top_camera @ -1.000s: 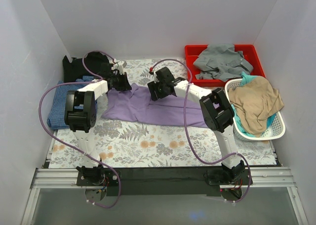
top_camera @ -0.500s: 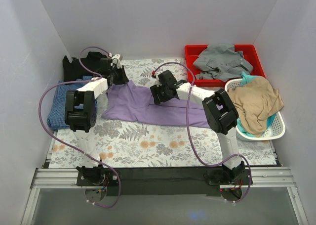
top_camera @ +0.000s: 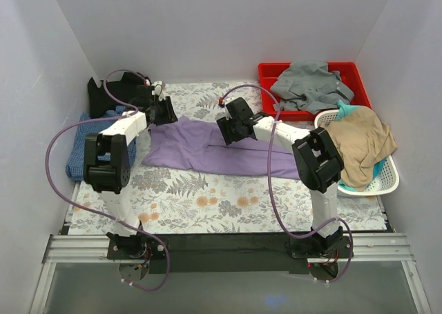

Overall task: Fold and stack the t-shirts
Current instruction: Fold the tshirt

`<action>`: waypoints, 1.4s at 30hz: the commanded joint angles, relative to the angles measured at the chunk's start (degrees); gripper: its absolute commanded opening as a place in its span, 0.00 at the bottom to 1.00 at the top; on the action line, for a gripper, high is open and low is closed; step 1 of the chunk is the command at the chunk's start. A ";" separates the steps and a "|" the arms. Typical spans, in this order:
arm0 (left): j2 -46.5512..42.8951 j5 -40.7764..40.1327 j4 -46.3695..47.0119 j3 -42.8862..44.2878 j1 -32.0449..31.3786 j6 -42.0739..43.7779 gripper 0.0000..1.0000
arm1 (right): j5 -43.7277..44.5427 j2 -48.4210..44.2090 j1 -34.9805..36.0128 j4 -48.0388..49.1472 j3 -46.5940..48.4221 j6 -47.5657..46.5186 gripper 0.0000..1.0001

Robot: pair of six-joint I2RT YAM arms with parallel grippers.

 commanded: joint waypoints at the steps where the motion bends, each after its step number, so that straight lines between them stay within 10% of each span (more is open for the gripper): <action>1: -12.94 5.52 -2.92 -7.67 -1.09 -5.79 0.34 | 4.22 -3.48 -2.18 0.93 -0.15 -2.26 0.69; 12: -30.10 -6.93 -2.39 -26.85 -2.32 -9.68 0.34 | 0.97 -3.22 -5.26 0.85 1.34 -2.88 0.69; 42: -16.64 -27.95 -21.81 -26.59 -2.33 -7.66 0.31 | 2.28 -4.09 -13.87 -3.20 -18.52 5.38 0.68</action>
